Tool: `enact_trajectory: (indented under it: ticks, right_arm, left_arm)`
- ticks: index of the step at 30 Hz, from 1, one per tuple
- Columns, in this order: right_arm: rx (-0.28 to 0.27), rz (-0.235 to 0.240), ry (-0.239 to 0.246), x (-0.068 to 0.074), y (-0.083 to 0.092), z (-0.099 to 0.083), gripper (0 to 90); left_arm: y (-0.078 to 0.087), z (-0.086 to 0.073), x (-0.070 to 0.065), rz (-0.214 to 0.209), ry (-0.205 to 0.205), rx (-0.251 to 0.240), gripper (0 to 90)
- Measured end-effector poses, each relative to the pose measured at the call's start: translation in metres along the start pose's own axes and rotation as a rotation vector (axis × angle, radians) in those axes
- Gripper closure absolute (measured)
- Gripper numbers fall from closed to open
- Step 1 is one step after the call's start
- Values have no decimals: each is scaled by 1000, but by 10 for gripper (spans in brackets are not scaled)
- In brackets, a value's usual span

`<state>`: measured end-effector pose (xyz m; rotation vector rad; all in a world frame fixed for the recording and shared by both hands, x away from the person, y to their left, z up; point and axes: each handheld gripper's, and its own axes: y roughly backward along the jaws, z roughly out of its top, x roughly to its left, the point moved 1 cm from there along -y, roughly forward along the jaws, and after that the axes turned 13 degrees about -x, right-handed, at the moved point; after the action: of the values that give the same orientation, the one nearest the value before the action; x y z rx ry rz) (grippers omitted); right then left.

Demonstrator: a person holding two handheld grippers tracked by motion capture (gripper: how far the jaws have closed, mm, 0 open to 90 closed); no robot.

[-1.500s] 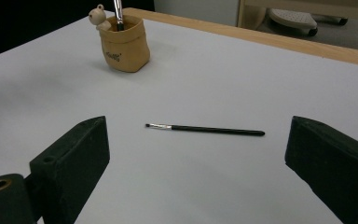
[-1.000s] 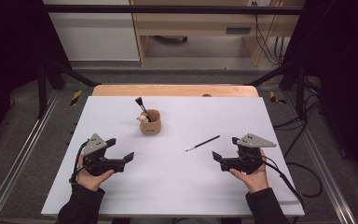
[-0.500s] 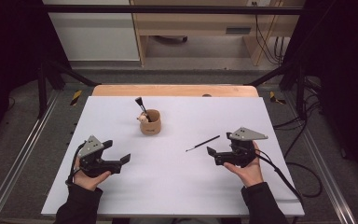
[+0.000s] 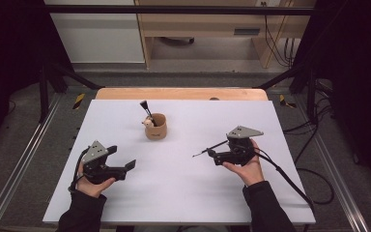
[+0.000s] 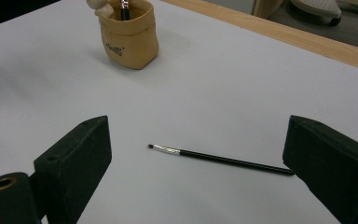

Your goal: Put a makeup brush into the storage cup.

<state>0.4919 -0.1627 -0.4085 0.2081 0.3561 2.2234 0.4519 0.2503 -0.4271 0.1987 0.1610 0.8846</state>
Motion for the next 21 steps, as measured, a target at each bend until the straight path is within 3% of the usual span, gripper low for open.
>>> enact_trajectory:
  ticks: [21]
  right_arm:
    - [67, -9, -2, -10, -30, -8, 95]
  left_arm:
    - [1, 0, 0, -1, -4, 0, 76]
